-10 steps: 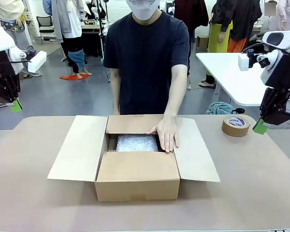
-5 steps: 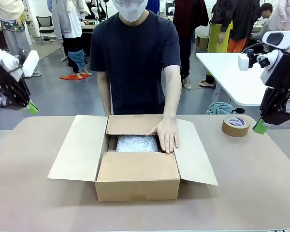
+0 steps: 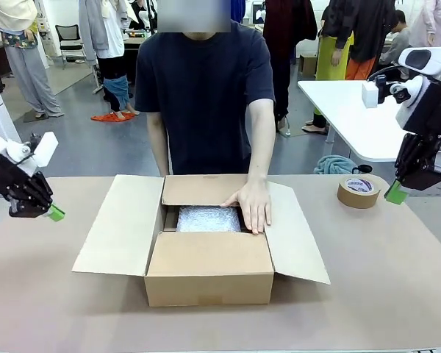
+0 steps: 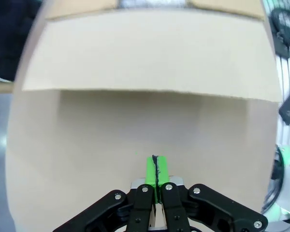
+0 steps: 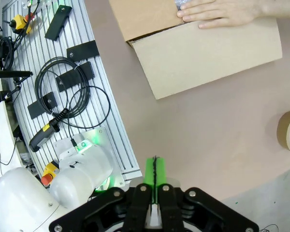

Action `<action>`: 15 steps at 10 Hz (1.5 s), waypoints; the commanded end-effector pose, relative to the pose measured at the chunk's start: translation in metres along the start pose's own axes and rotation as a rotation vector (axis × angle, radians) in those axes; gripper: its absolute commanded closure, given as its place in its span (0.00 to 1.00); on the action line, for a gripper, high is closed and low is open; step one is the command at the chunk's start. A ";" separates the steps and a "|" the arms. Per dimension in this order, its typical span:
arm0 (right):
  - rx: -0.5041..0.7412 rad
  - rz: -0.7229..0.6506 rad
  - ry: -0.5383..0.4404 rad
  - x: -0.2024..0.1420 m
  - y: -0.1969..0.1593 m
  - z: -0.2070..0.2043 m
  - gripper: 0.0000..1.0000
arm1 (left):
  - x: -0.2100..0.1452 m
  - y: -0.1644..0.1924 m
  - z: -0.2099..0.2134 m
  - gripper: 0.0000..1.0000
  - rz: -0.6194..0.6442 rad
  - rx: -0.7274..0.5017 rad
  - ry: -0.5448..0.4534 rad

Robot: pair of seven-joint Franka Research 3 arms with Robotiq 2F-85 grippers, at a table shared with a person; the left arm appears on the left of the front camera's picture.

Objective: Wrap the clocks to prevent damage.
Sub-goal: Push the right (or left) flap of the Package Box to close it.

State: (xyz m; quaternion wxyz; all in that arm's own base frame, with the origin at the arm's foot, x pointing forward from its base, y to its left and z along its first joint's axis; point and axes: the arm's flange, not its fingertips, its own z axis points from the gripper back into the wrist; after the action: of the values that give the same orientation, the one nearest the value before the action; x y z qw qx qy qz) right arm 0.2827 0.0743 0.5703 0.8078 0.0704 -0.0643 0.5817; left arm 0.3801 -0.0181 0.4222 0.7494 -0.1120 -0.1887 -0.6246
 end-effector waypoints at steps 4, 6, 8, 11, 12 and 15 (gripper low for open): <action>0.016 0.010 -0.014 -0.001 0.001 -0.002 0.99 | 0.002 0.002 0.008 1.00 -0.016 0.036 -0.050; 0.016 0.010 -0.014 -0.001 0.001 -0.002 0.99 | 0.005 0.002 0.008 1.00 0.002 0.025 -0.018; 0.016 0.010 -0.014 -0.001 0.001 -0.002 0.99 | -0.019 0.045 -0.009 1.00 -0.004 -0.169 -0.164; 0.016 0.010 -0.014 -0.001 0.001 -0.002 0.99 | -0.038 0.073 -0.043 1.00 -0.026 -0.269 -0.338; 0.016 0.010 -0.014 -0.001 0.001 -0.002 0.99 | -0.043 0.073 -0.064 1.00 -0.027 -0.262 -0.385; 0.016 0.010 -0.014 -0.001 0.001 -0.002 0.99 | -0.042 0.070 -0.115 1.00 -0.014 -0.280 -0.445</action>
State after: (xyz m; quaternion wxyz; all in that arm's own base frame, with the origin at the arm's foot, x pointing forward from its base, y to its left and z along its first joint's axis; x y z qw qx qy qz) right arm 0.2825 0.0742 0.5703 0.8080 0.0701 -0.0642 0.5814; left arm 0.4520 -0.0115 0.3099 0.6681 -0.3476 -0.2471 -0.6097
